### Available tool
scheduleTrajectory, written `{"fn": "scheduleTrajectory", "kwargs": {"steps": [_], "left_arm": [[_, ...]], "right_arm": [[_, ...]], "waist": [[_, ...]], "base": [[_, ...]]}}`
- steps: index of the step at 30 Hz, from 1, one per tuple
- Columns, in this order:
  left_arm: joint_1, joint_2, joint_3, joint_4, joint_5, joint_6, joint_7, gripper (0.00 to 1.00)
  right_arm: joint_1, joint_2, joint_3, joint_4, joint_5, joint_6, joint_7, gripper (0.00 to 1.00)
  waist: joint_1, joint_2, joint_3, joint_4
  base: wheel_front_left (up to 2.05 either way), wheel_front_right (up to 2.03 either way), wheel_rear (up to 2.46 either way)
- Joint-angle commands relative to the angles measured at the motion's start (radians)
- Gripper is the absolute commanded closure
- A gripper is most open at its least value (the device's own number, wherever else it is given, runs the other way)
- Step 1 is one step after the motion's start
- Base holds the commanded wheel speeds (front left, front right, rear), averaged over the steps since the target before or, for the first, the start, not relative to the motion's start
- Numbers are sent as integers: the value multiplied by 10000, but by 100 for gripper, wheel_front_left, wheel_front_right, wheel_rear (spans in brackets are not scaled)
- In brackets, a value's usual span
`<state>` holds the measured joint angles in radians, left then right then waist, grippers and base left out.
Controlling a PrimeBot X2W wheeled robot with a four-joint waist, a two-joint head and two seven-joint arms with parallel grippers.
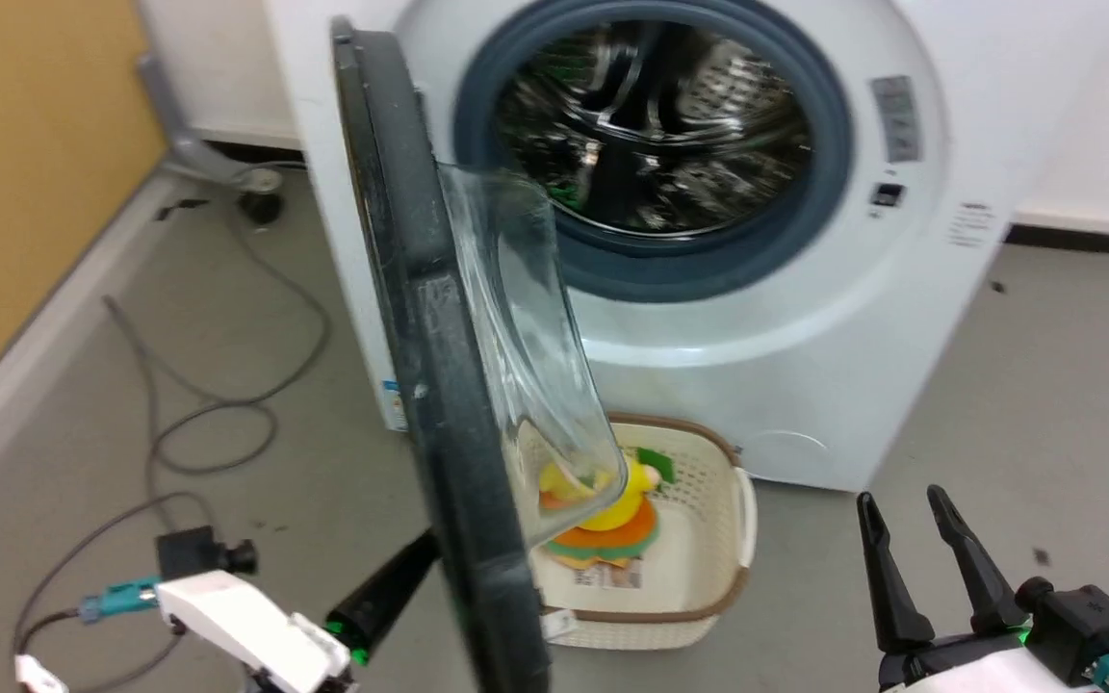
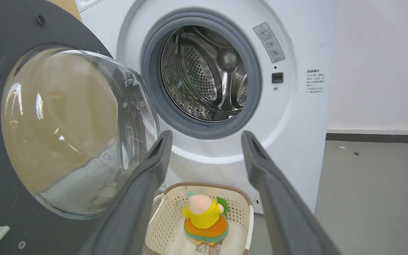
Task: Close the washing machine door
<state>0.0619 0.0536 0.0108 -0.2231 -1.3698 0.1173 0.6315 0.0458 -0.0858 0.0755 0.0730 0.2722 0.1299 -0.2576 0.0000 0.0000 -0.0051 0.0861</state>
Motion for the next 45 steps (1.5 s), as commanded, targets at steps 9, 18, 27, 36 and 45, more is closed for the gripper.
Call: {"fn": "scheduleTrajectory", "kwargs": {"steps": [9,18,27,36,45], "left_arm": [[-35,-33,-1382,478,-1112,-432,-2204,100],[-1322,-33,-2131,1335,-1378,-727,-3686,100],[-3285,-33,-2266,2436,-1408,-714,-4844,100],[-5924,-33,-2231,4630,-1210,-613,-6324,100],[-7494,-33,-2493,6757,-960,-1210,-6682,100]], "right_arm": [[-122,-127,75,-129,-40,8,-42,0],[-430,-38,0,-340,110,8,-42,0],[-745,187,251,-358,249,8,-42,0],[-994,301,453,-337,336,8,-42,0],[-1031,339,357,-323,320,8,-42,0]], "waist": [[0,0,725,-2313],[0,0,1586,-3795],[0,0,2264,-4785],[0,0,2721,-5467],[0,0,2725,-5374]], "base": [[0,0,0],[0,0,0],[0,0,0],[0,0,0],[0,0,0]]}}
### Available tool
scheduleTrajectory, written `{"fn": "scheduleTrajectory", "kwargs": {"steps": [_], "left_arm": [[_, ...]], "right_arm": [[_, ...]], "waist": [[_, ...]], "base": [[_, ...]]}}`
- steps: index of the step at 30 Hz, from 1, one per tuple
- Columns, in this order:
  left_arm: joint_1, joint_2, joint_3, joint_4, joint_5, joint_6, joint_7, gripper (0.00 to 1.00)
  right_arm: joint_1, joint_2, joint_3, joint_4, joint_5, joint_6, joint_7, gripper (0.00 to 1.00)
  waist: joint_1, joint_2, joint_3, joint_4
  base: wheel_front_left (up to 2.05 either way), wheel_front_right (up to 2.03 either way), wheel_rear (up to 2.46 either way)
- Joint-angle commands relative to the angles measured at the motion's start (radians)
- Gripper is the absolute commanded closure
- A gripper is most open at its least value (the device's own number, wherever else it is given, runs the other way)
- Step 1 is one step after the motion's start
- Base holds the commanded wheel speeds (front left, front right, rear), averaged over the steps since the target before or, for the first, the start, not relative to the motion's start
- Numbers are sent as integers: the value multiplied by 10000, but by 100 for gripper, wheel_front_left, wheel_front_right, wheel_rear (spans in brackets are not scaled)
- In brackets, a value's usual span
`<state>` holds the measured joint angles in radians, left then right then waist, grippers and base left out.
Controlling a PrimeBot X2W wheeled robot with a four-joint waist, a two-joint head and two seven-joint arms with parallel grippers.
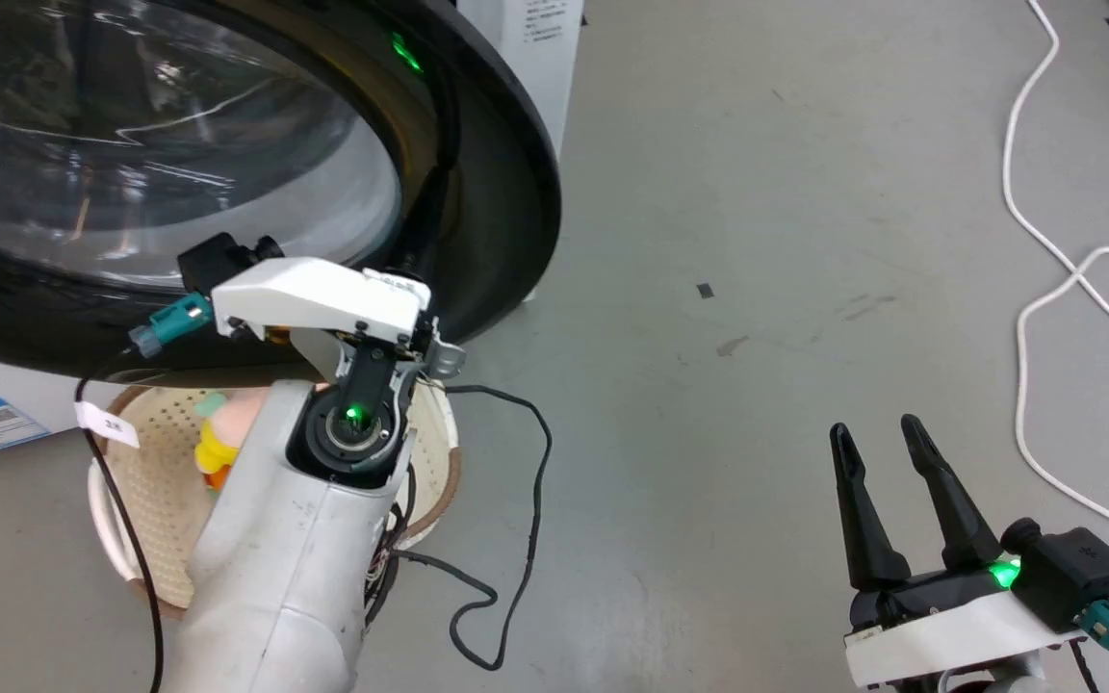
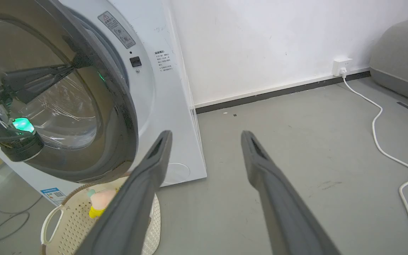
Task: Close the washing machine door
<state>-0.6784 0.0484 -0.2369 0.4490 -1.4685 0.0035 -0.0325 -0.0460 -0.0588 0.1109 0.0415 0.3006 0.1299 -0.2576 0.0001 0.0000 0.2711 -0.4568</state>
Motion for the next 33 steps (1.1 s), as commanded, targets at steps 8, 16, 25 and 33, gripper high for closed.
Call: {"fn": "scheduleTrajectory", "kwargs": {"steps": [8,16,25,33], "left_arm": [[556,371,-1227,230,1214,-836,-276,100],[1897,2082,-3278,-1208,4862,-733,-1379,100],[3209,3326,-3029,-2871,7283,804,-2238,100],[4893,3386,-1753,-4305,8802,1922,-2289,100]], "right_arm": [[44,77,-229,-64,-114,8,-42,0],[366,-170,-451,-158,-286,8,-42,0],[657,-541,-501,-156,-314,8,-42,0],[886,-535,-497,-127,-333,8,-42,0]], "waist": [[-1,0,-597,892],[-1,0,-1429,2142],[-1,0,-2217,3417],[-1,0,-2592,4091]], "base": [[0,0,0],[0,0,0],[0,0,0],[0,0,0]]}}
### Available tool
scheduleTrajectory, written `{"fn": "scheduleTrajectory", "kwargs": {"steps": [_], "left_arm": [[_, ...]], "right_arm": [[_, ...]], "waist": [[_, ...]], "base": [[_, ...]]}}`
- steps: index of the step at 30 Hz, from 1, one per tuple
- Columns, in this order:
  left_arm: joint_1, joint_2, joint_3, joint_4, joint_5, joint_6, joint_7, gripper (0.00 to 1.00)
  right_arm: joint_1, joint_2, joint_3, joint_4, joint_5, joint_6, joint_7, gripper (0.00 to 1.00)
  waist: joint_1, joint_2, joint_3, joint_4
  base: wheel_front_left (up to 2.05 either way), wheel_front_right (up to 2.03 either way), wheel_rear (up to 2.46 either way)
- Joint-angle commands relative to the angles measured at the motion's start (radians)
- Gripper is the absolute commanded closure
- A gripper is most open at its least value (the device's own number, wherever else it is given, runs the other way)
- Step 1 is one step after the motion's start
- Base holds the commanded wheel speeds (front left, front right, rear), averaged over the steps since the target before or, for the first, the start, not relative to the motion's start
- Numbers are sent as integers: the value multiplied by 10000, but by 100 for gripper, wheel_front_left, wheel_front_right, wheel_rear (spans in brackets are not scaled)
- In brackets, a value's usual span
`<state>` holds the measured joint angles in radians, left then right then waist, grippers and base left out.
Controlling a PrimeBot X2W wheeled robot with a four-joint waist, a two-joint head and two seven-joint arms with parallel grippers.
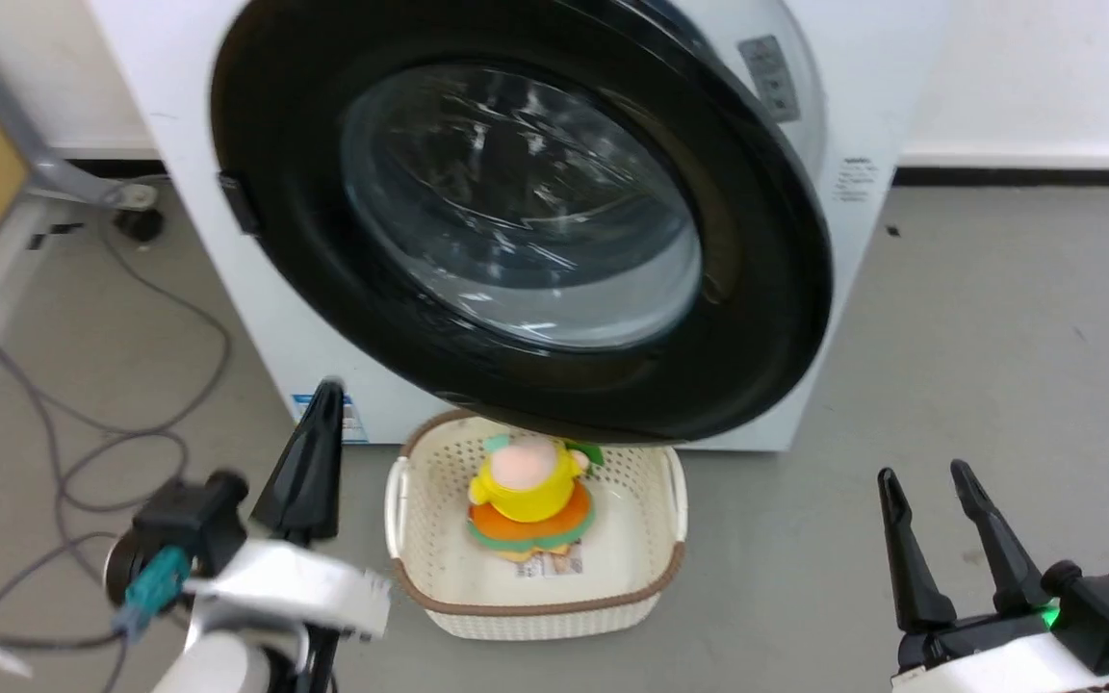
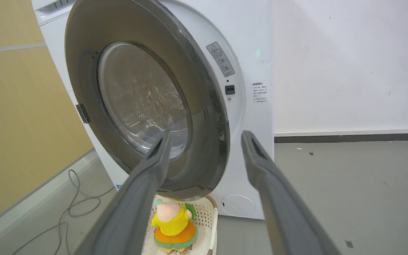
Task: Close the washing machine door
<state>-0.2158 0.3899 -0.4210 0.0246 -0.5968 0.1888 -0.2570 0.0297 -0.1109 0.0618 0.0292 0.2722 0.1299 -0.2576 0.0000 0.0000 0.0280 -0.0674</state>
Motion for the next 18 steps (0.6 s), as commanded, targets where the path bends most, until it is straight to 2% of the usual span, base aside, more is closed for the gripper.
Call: {"fn": "scheduleTrajectory", "kwargs": {"steps": [1,5,6,7,8,18], "left_arm": [[499,-74,180,-143,188,128,-44,100],[1220,-223,370,-384,706,314,-45,100],[1369,-261,358,-413,842,332,-45,86],[1505,-304,349,-433,985,354,-45,9],[1652,-343,310,-398,1072,350,-46,0],[2144,-583,23,-174,2125,271,-46,0]], "right_arm": [[162,-5,-2,6,-51,8,-42,0],[234,-10,61,85,-25,8,-42,0],[246,-12,66,103,-20,8,-42,0],[257,-9,72,114,-18,8,-42,0],[268,-5,88,120,-17,8,-42,0],[324,-108,193,189,82,8,-42,0]], "waist": [[0,0,-183,257],[0,0,-216,404],[0,0,-223,428],[0,0,-234,451],[0,0,-241,467],[0,0,-193,777]], "base": [[0,0,0],[0,0,0],[0,0,0],[0,0,0],[0,0,0],[0,0,0]]}}
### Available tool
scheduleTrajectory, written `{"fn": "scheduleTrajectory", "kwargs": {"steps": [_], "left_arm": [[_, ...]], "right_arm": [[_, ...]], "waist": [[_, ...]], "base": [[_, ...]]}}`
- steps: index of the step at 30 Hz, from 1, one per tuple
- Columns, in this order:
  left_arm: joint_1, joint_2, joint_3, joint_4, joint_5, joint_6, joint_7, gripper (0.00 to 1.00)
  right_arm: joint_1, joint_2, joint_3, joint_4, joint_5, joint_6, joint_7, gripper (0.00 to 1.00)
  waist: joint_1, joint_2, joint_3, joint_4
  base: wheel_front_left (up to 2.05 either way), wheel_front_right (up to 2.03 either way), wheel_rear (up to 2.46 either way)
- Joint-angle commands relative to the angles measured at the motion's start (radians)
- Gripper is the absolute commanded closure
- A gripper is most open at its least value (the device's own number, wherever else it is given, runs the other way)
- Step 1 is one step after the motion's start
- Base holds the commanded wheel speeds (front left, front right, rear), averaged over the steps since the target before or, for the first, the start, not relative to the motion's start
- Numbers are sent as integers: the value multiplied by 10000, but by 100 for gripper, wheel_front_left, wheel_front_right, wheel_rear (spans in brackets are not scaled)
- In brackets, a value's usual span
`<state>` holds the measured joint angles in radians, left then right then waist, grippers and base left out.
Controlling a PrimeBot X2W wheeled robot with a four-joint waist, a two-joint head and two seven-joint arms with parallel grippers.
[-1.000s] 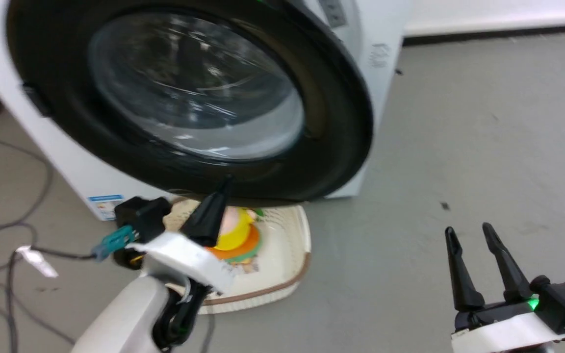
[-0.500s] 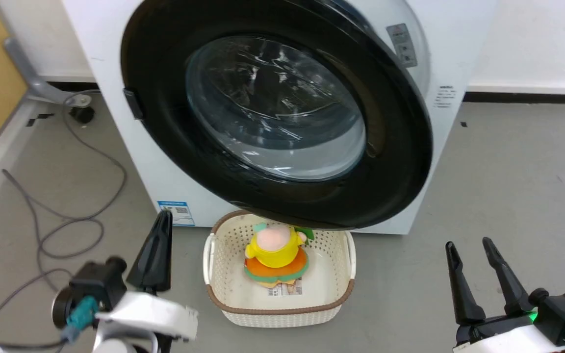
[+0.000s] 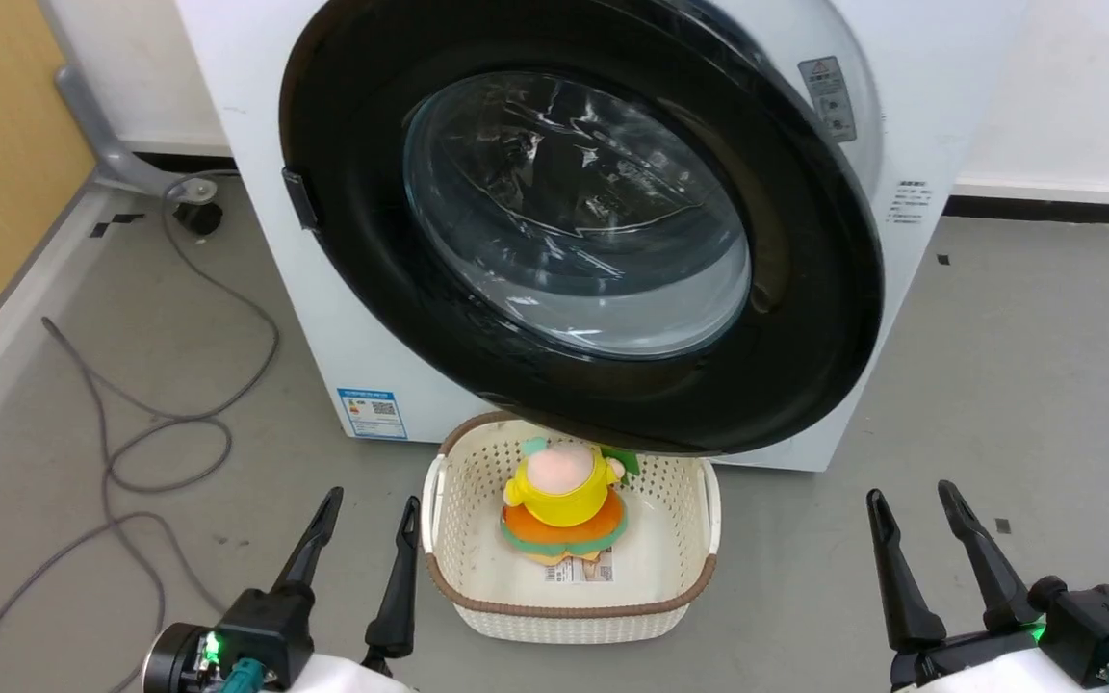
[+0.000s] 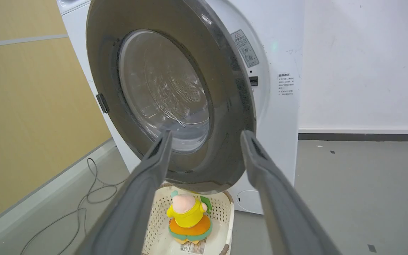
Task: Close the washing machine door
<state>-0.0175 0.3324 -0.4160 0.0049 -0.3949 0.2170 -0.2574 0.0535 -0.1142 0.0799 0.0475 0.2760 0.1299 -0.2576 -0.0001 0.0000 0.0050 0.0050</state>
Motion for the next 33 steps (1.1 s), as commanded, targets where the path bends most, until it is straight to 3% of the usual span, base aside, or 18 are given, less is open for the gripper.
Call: {"fn": "scheduleTrajectory", "kwargs": {"steps": [1,2,3,4,5,13,17,33], "left_arm": [[175,-45,-26,20,150,-7,-43,0],[182,-83,-23,7,191,-8,-43,0],[187,-116,-15,0,244,13,-43,0],[185,-133,-25,-2,314,33,-43,0],[172,-153,-37,-15,382,50,-43,0],[-150,-371,-16,-228,677,109,-43,0],[-446,-481,25,-317,770,59,-43,0],[-1412,-1221,87,-437,1149,-305,-43,0]], "right_arm": [[64,-88,18,-7,59,8,-42,0],[38,-108,31,-29,73,8,-42,0],[2,-131,62,-54,105,8,-42,29],[-45,-146,126,-113,217,8,-42,77],[-94,-209,196,-160,276,8,-42,100],[-927,-1105,1042,-296,542,8,83,100],[-2051,-1939,1690,-192,743,8,410,100],[-6119,-4290,1933,2350,2969,8,1472,100]], "waist": [[1,0,69,98],[1,0,110,143],[1,0,156,189],[1,0,220,245],[1,0,287,298],[1,0,1009,759],[1,0,1539,981],[1,0,3158,1983]], "base": [[0,0,0],[0,0,0],[0,0,0],[0,0,0],[0,0,0],[0,0,0],[0,0,0],[0,0,0]]}}
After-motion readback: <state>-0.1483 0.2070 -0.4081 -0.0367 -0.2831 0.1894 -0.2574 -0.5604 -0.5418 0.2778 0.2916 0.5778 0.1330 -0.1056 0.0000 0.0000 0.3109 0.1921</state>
